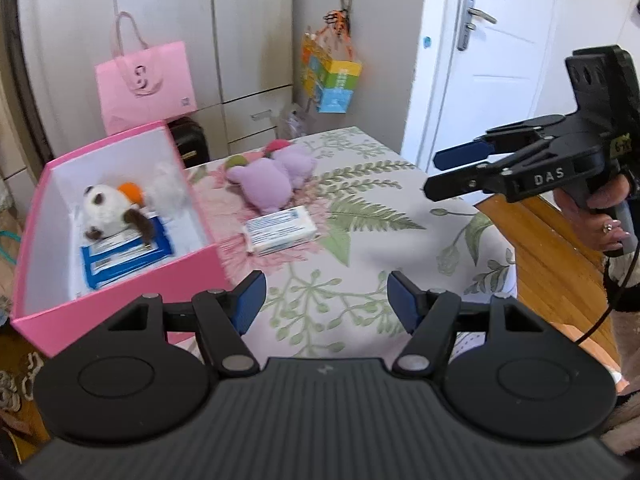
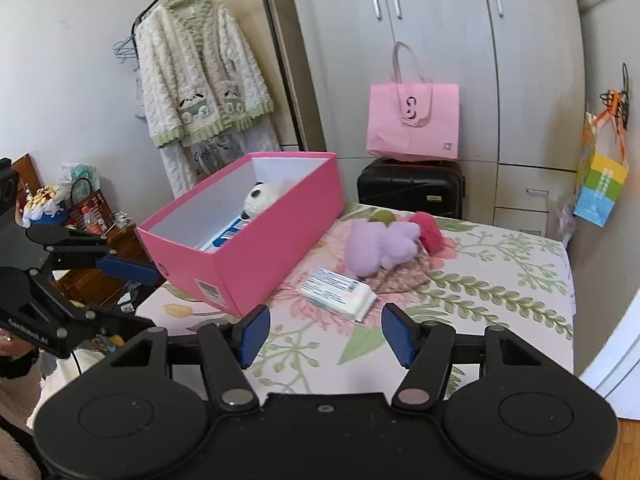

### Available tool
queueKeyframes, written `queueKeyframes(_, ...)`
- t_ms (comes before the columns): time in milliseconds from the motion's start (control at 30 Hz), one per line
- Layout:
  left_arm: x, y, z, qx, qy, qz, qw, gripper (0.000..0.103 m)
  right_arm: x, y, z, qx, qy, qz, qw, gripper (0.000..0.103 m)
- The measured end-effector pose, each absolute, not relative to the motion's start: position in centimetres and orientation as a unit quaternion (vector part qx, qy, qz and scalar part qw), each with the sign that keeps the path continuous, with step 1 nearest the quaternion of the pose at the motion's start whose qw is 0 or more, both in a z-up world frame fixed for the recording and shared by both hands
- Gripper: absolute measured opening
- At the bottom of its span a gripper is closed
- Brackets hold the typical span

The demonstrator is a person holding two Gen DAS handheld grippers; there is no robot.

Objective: Organize soft objects
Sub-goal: 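Move left tool to the white packet while right tool reaches the scrunchie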

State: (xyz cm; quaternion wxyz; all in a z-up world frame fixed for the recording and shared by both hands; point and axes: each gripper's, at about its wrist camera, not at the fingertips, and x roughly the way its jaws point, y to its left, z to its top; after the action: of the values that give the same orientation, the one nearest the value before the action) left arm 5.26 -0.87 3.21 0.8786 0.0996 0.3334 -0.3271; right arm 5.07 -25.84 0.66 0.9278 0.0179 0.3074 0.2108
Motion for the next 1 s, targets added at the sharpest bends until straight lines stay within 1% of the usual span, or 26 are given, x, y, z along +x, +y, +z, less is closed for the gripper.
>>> queueKeyframes(67, 5.5, -1.6, 2.6, 0.089, 0.333, -0.333, 0.878, 0.067, 5.4, -26.8, 0.1, 0.027, 0.311, 0.210, 0.926, 0.067)
queueKeyframes(133, 5.7, -2.2, 2.0, 0.076, 0.333, -0.339, 0.877, 0.071, 5.6, -27.1, -0.3, 0.031, 0.315, 0.209, 0.925, 0.067)
queueKeyframes(300, 6.7, -4.5, 0.3, 0.064, 0.329, -0.332, 0.882, 0.071, 6.3, -27.0, -0.5, 0.005, 0.304, 0.212, 0.929, 0.067)
queueKeyframes(400, 7.6, -6.0, -0.6, 0.070, 0.319, -0.315, 0.891, 0.072, 7.0, -27.1, -1.0, -0.002, 0.296, 0.213, 0.931, 0.067)
queueKeyframes(500, 8.5, -7.4, -1.7, 0.086, 0.294, -0.283, 0.909, 0.077, 8.0, -27.3, -1.9, -0.008, 0.285, 0.206, 0.936, 0.068)
queueKeyframes(600, 9.6, -8.7, -2.9, 0.104, 0.276, -0.250, 0.922, 0.080, 9.2, -27.6, -2.8, -0.014, 0.275, 0.198, 0.941, 0.068)
queueKeyframes(700, 11.1, -9.6, -4.1, 0.096, 0.279, -0.230, 0.927, 0.080, 10.7, -28.0, -3.8, -0.022, 0.262, 0.197, 0.944, 0.068)
queueKeyframes(867, 13.0, -11.0, -6.0, 0.091, 0.262, -0.195, 0.941, 0.082, 13.7, -28.8, -5.6, -0.030, 0.270, 0.188, 0.944, 0.068)
queueKeyframes(1000, 14.4, -11.3, -7.0, 0.066, 0.251, -0.165, 0.951, 0.082, 16.6, -28.9, -7.1, -0.029, 0.287, 0.201, 0.936, 0.068)
